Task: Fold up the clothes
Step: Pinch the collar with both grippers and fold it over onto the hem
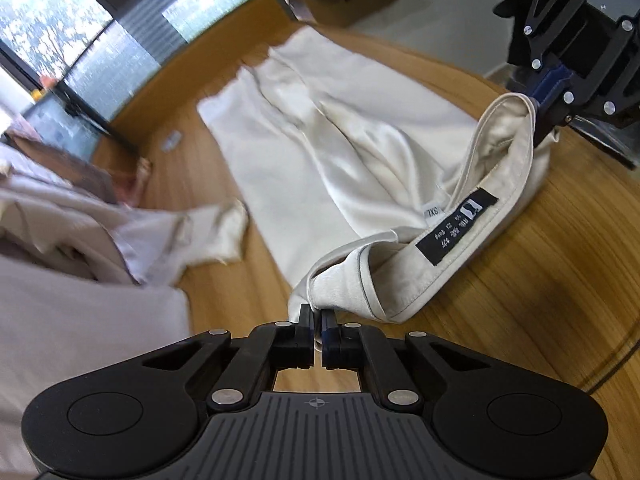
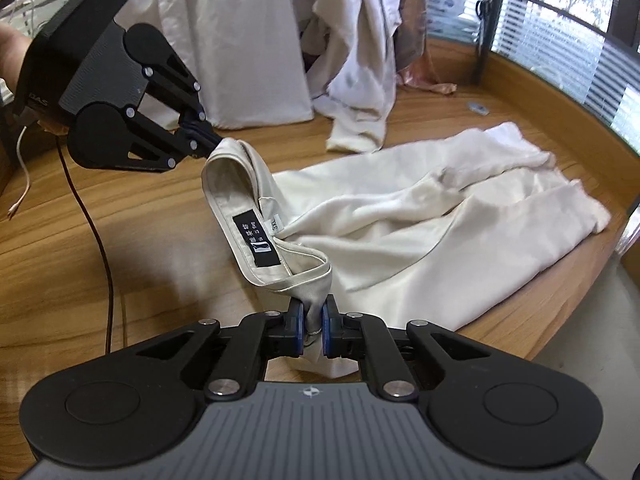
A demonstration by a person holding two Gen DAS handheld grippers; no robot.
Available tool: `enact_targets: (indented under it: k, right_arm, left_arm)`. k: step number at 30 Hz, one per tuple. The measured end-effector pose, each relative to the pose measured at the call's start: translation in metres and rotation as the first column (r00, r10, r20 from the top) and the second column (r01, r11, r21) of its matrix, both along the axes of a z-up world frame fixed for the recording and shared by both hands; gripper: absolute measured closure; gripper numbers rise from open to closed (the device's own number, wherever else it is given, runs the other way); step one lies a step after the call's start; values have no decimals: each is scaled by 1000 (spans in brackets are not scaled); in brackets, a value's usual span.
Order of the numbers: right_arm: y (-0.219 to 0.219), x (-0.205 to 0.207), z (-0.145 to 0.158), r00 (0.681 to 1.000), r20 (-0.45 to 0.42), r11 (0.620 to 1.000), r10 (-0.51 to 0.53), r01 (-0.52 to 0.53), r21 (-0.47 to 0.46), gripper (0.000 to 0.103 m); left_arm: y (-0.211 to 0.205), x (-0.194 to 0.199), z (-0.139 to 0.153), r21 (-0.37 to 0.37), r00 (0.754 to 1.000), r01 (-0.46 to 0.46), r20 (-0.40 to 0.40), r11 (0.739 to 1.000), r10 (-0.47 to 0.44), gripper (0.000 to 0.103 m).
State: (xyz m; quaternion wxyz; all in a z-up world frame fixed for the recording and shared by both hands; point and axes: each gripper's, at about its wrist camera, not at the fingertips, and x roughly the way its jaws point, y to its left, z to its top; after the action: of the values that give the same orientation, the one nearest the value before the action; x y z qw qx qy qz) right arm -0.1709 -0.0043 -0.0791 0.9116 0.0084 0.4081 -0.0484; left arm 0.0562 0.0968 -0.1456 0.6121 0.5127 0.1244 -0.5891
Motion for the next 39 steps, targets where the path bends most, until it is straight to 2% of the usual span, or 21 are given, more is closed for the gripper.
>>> enact_targets:
  k: [5,13,22,27,33,39]
  right_arm:
    - [-34,13,14,1000,15,999,-20,20,-31,94]
    - [-110,35,24,997,23,997,-69,70,-39,94]
    - [-215,60,11,994,18,994,-106,106,-15,94]
    - [-288,79,1,992,27,992,-125,124,25,94]
    - [-376,107,-7,991,18,989,-133,132,60,95]
    - [-447,129,-10,991,24,988,-132,130,82,95]
  left_arm:
    - [-35,2,16,-48,999,-13,39,999,15,98]
    - [-105,14,23,-81,999,-6,44,997,9,98]
    - [-213,32,26,-125,1000,0,21,992,2,98]
    - [-281,48,20,-149,999,-42,1,988,43,99]
    - [-359,63,12,-106,997,-78,-1,991,78,99]
    - [-418,83,3,-76,996,-91,-15,993,90,99]
